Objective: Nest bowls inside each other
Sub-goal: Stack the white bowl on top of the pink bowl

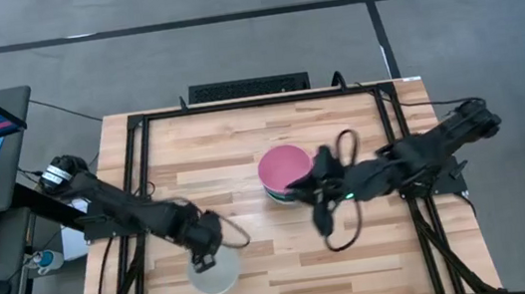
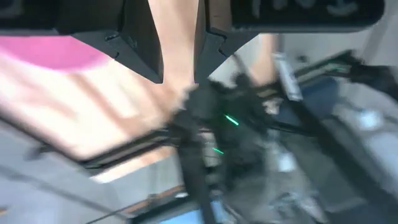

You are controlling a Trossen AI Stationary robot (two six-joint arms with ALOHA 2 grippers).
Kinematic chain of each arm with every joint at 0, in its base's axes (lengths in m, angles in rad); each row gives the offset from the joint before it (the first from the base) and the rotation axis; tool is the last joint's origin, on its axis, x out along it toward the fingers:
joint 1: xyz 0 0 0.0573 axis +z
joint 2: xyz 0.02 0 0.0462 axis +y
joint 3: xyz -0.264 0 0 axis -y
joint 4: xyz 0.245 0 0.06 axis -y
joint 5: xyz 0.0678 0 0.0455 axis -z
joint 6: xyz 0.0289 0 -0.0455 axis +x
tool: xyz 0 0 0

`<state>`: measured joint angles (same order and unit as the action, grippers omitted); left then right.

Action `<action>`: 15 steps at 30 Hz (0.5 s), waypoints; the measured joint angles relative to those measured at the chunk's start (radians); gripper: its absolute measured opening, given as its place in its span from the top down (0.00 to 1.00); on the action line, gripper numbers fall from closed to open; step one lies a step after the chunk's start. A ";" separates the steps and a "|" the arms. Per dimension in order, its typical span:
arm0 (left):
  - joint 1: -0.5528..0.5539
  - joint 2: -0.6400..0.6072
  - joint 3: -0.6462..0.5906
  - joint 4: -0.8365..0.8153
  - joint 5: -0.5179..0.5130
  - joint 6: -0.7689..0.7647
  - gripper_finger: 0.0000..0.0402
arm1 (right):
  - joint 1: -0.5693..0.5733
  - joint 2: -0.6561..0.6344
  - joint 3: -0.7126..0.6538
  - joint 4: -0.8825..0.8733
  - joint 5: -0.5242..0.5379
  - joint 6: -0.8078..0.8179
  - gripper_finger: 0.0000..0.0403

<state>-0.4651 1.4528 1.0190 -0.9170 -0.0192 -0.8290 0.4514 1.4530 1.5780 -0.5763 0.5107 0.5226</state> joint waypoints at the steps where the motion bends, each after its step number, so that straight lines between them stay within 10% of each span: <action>1: 0.024 0.000 0.039 -0.002 -0.017 0.014 1.00 | 0.012 -0.028 -0.001 -0.054 0.043 0.000 0.72; 15: 0.568 0.033 0.599 0.013 -0.082 0.296 1.00 | 0.044 -0.192 0.000 -0.455 0.148 0.082 0.72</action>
<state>0.1028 1.4856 1.6175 -0.9042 -0.1015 -0.5334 0.4957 1.2608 1.5780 -1.0317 0.6586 0.6045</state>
